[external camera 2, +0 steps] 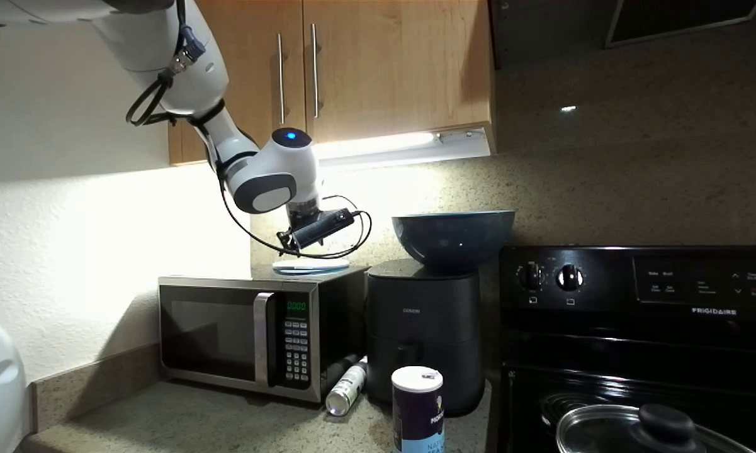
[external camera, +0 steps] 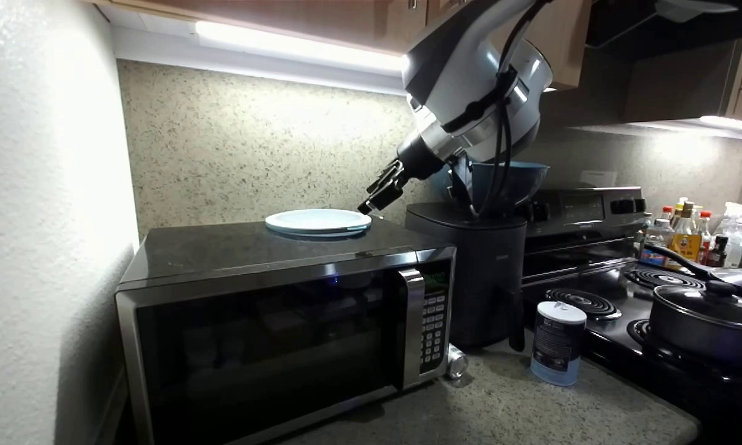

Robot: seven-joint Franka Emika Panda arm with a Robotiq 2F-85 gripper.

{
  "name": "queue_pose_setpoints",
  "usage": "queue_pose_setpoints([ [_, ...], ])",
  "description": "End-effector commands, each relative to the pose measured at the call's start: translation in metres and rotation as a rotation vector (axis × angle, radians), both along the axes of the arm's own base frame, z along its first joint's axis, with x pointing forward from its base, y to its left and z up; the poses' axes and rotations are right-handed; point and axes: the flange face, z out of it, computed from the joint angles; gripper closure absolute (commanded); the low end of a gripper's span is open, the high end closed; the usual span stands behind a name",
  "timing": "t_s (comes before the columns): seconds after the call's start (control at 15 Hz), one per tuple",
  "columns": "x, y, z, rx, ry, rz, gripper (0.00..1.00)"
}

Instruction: Flip over the plate

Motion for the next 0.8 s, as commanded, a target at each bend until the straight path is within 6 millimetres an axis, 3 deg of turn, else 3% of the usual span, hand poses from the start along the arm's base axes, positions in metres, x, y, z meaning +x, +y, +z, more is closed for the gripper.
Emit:
queue_pose_setpoints([
  [0.0,-0.008,-0.009,0.011,0.042,-0.005,-0.017,0.02],
  [0.13,-0.009,-0.014,0.021,0.069,-0.042,-0.07,0.0],
  [0.2,-0.001,-0.008,0.008,0.047,-0.011,-0.046,0.05],
  [0.27,-0.002,-0.009,0.012,0.057,-0.019,-0.057,0.0],
  [0.73,-0.003,-0.01,0.018,0.065,-0.027,-0.061,0.0],
])
